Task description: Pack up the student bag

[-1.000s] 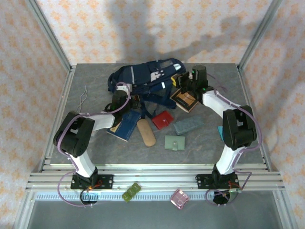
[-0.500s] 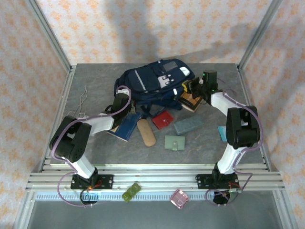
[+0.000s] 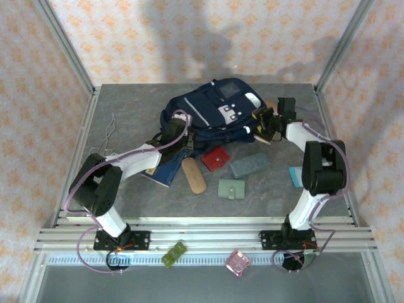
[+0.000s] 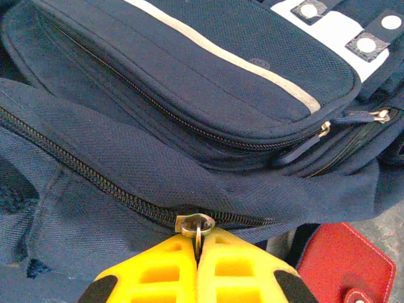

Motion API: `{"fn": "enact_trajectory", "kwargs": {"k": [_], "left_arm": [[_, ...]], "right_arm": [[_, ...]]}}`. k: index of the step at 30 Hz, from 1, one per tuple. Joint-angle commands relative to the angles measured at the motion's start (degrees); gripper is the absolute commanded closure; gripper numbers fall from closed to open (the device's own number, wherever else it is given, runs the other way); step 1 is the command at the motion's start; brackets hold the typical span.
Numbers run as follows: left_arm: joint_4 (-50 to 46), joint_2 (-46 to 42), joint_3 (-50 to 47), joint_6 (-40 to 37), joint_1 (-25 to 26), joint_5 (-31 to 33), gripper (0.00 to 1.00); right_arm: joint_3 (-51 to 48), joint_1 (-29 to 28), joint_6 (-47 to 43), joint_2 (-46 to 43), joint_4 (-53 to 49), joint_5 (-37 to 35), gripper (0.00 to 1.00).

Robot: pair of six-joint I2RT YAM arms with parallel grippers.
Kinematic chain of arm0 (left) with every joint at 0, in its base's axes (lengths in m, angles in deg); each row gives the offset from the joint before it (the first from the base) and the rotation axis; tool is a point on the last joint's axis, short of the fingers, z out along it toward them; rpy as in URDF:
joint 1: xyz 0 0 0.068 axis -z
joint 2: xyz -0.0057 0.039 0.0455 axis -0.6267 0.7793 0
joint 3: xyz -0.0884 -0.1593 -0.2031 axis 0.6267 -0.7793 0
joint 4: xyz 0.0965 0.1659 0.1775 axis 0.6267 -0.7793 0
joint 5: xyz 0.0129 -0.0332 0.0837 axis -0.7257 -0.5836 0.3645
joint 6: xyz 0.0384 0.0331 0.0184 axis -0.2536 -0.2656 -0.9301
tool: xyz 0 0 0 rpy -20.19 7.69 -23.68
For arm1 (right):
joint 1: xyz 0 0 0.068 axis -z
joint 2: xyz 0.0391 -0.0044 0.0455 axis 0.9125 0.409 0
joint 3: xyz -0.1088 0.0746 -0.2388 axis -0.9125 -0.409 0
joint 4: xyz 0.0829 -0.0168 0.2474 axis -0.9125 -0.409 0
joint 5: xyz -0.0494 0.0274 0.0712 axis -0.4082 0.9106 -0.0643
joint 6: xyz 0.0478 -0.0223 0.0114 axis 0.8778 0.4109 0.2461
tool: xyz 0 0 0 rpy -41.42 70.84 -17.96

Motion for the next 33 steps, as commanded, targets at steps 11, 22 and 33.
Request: {"fn": "enact_trajectory", "kwargs": {"k": [11, 22, 33], "left_arm": [[-1.57, 0.15, 4.75, 0.25, 3.83, 0.74, 1.0], [-2.89, -0.68, 4.64, 0.51, 6.23, -0.74, 1.0], [-3.85, -2.98, 1.68, 1.03, 6.96, 4.17, 1.0]], "right_arm": [[-18.99, -12.79, 9.27, -14.14, 13.96, 3.58, 0.35], [-9.18, -18.22, 15.44, -0.17, 21.35, 5.81, 0.36], [-5.98, -18.37, 16.12, 5.71, 22.47, 4.85, 1.0]]}}
